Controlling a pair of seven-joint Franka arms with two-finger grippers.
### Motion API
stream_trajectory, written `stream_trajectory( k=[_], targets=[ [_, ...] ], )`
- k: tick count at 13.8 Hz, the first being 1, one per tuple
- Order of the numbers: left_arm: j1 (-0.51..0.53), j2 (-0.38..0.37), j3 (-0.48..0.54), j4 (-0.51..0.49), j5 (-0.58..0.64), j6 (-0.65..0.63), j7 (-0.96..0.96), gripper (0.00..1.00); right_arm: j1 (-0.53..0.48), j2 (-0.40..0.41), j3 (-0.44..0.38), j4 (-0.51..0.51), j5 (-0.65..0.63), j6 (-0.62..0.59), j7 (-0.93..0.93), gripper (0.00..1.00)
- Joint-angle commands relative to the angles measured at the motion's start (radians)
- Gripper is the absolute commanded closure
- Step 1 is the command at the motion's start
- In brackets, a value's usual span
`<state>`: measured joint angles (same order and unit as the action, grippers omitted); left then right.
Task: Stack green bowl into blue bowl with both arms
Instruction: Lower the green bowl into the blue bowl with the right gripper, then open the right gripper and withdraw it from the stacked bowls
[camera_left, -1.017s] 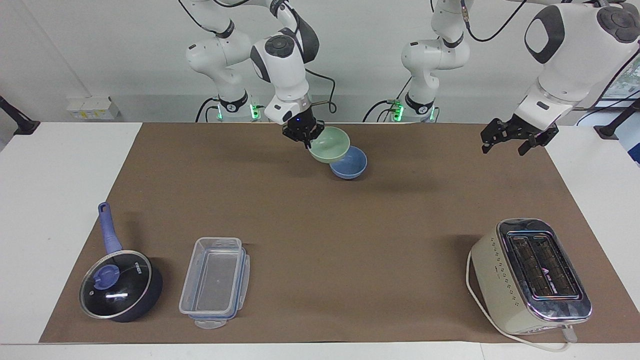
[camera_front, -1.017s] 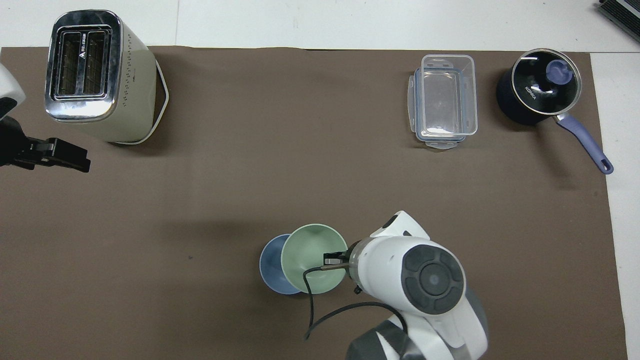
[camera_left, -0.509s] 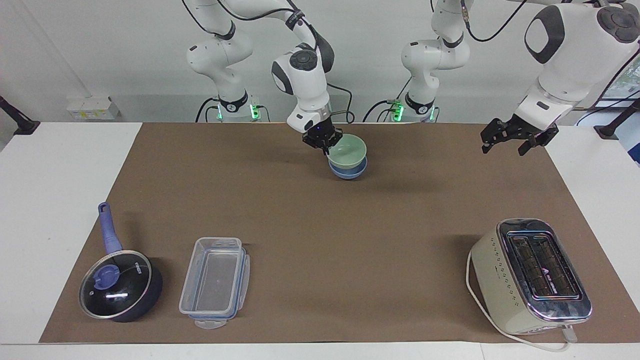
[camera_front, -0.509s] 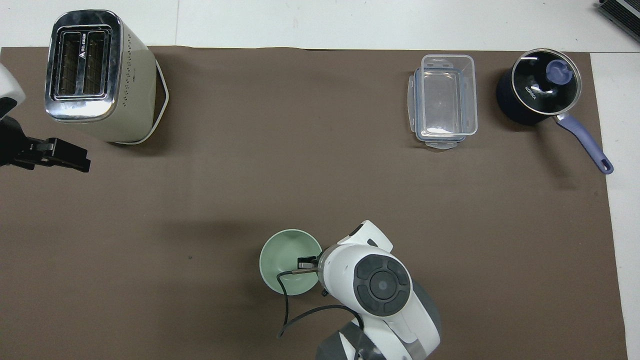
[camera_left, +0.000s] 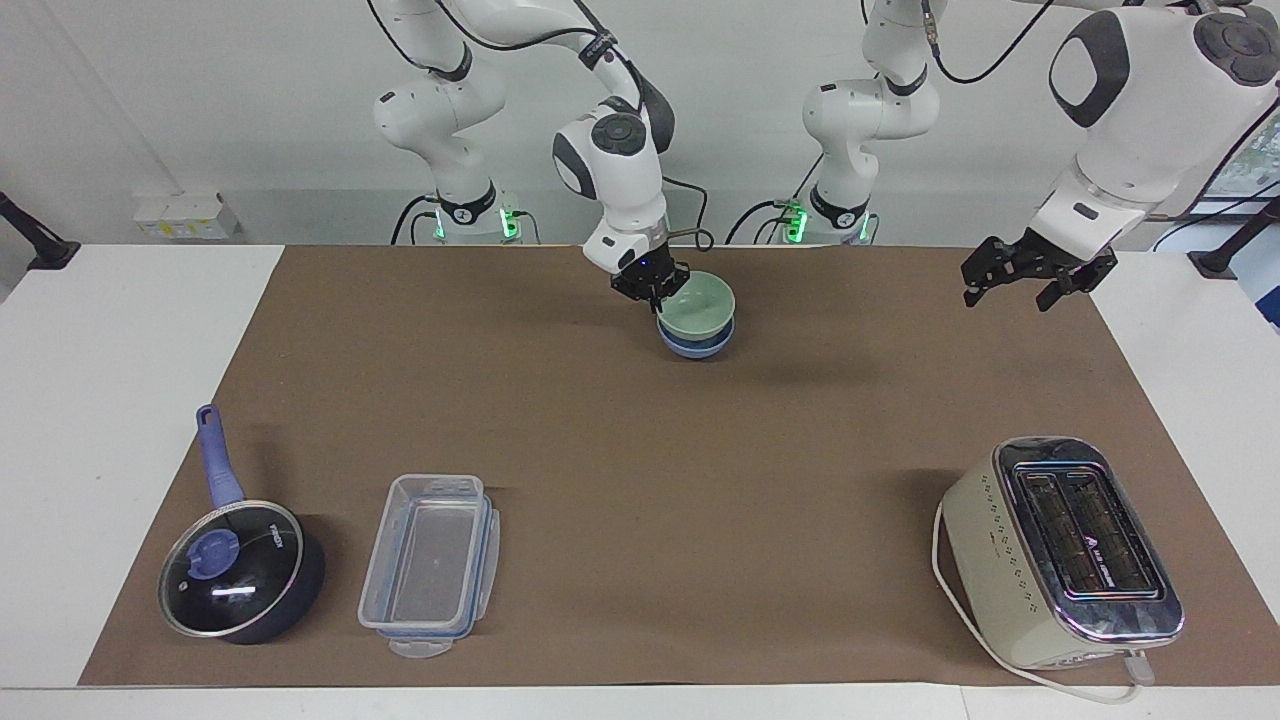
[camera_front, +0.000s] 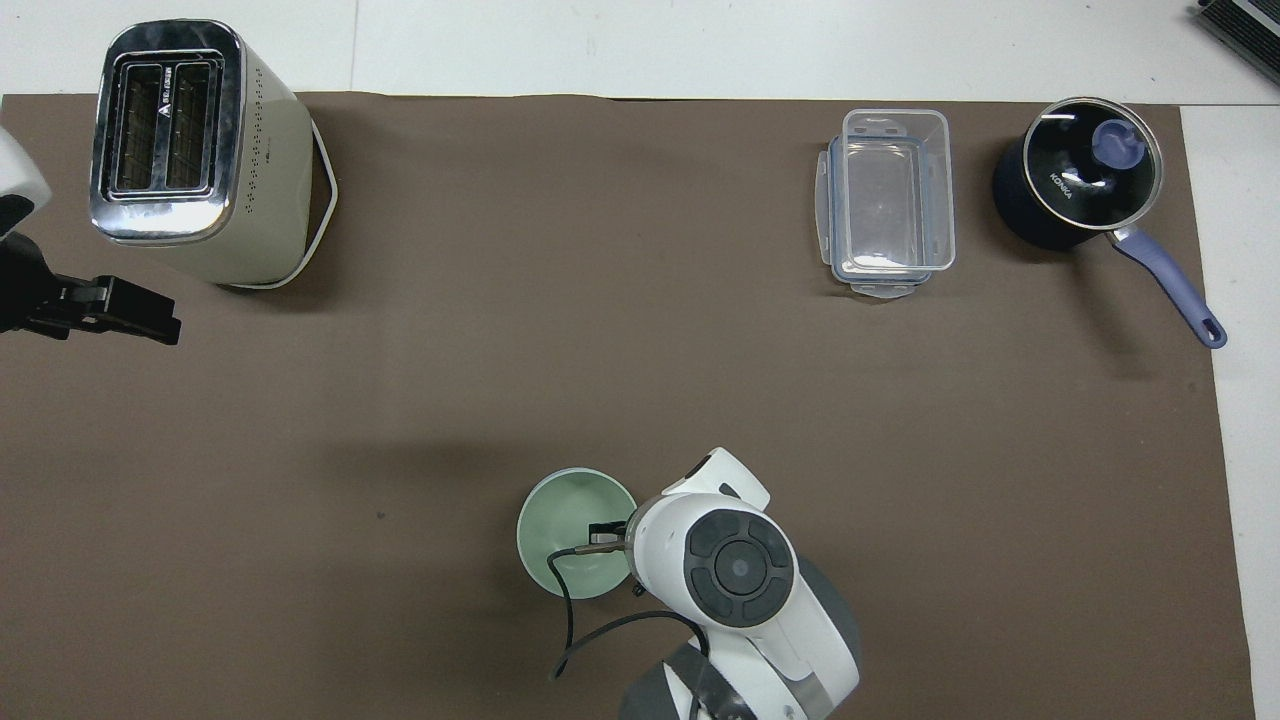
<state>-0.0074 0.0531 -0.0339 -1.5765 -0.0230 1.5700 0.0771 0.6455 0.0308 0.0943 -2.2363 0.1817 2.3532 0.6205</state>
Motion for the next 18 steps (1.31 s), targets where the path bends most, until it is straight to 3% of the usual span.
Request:
stream_trajectory(
  k=[1, 10, 12, 13, 18],
  targets=[
    [0.009, 0.008, -0.007, 0.02, 0.017, -0.005, 0.013, 0.0, 0.006, 0.006, -0.005, -0.006, 0.021, 0.02, 0.019, 1.0],
    [0.009, 0.008, -0.006, 0.02, 0.017, -0.005, 0.013, 0.0, 0.019, 0.021, -0.004, -0.02, 0.021, 0.063, 0.021, 1.0],
    [0.009, 0.008, -0.007, 0.02, 0.017, -0.005, 0.013, 0.0, 0.017, 0.023, -0.005, -0.02, 0.021, 0.063, 0.021, 0.79],
    [0.009, 0.008, -0.006, 0.02, 0.017, -0.005, 0.013, 0.0, 0.017, 0.026, -0.005, -0.019, 0.021, 0.063, 0.021, 0.74],
    [0.009, 0.008, -0.006, 0.02, 0.017, -0.005, 0.013, 0.0, 0.013, 0.017, -0.005, -0.006, 0.022, 0.058, 0.027, 0.63]
  ],
)
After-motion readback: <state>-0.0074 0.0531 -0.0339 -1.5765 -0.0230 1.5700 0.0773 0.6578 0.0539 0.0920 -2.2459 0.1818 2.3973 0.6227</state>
